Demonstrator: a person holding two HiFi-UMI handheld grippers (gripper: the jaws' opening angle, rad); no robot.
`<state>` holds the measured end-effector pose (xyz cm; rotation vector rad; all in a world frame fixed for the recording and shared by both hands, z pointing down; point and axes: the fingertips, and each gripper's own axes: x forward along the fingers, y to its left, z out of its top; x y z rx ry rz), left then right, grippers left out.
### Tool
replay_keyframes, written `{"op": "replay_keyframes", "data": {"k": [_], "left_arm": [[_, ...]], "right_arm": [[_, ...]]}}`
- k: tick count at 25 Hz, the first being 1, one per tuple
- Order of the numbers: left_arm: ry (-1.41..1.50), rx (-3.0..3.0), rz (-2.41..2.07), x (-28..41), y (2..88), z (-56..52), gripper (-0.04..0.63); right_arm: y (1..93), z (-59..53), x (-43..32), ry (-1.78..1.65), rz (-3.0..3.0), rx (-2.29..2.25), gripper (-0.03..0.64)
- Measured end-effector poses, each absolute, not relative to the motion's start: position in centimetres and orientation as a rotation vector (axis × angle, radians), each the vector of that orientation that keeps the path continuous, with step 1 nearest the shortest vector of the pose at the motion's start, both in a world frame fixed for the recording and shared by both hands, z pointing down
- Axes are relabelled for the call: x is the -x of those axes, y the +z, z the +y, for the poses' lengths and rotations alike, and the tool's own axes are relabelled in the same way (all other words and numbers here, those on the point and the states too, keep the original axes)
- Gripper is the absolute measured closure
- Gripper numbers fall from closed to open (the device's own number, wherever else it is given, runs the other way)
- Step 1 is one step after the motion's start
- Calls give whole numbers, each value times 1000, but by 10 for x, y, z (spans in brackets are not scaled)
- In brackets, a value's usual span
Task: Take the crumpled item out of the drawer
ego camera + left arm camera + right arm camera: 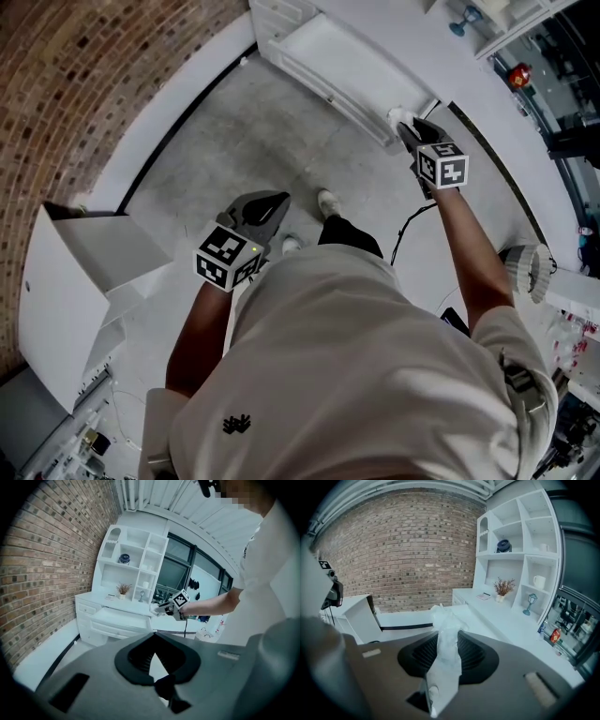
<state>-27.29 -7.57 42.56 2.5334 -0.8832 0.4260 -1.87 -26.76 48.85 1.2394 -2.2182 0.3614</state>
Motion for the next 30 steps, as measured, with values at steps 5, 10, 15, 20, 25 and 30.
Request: {"op": "replay_keyframes", "data": {"k": [5,10,15,20,25,30], "left_arm": [[423,-2546,-866,273,425,-53,589],[422,-2552,-859,274,425,-36,589],[435,-2550,-844,277,430,-23,589],[430,-2557,-829,275,431,-13,589],[434,-2564,-828,276,429,-8,589],[420,-2578,-841,275,427,-7,589]], "right_arm": [[474,-231,26,358,-2241,-1238,488],[464,-198,33,363,-2265,-1217,488],[459,-171,42,364,-2276,-1195,488],[455,-150,46,367,-2285,-1178,489],[450,-138,49,363,-2293,-1168,490],[444,-134,51,352,-2306,-1162,491]]}}
